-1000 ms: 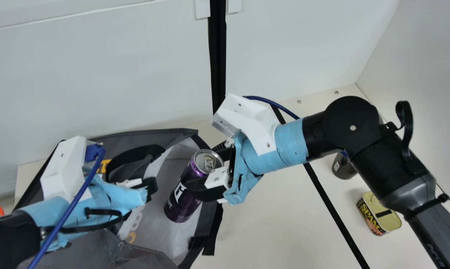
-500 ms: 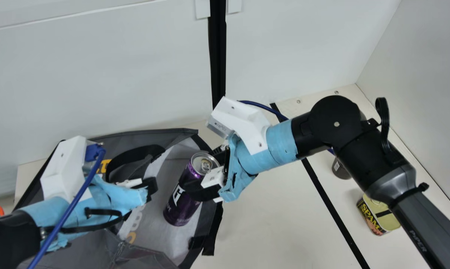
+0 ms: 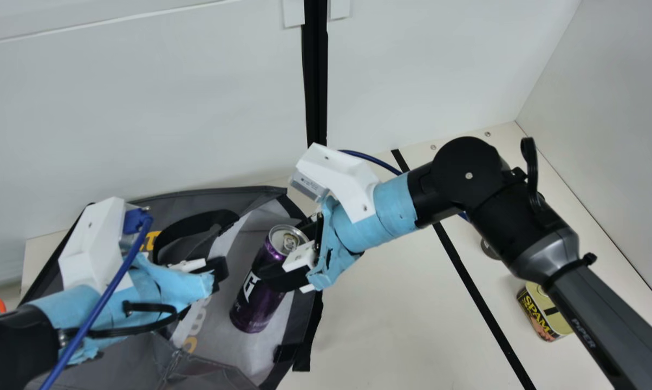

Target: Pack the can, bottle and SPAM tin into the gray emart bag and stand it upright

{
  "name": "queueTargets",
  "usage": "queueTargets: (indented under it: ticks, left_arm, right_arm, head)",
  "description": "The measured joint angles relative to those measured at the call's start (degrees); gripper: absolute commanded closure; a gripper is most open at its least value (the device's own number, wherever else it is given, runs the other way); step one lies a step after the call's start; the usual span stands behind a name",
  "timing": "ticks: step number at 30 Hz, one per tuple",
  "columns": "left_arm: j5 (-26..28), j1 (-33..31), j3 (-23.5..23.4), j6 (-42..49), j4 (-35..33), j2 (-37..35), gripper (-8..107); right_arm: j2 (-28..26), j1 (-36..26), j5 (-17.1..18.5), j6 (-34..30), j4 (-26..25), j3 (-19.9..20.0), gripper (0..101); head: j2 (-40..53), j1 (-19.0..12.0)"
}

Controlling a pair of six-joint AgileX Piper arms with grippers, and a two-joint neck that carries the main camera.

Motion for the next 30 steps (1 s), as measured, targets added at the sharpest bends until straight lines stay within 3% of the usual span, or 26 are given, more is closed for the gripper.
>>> queueTargets:
  ticks: [30]
  left_arm:
    - [0.00, 0.00, 0.00, 0.00, 0.00, 0.00, 107]
  right_arm:
    - [7.45, 3.68, -0.05, 2.39, 2.07, -1.14, 101]
  head:
    - [0.00, 0.00]
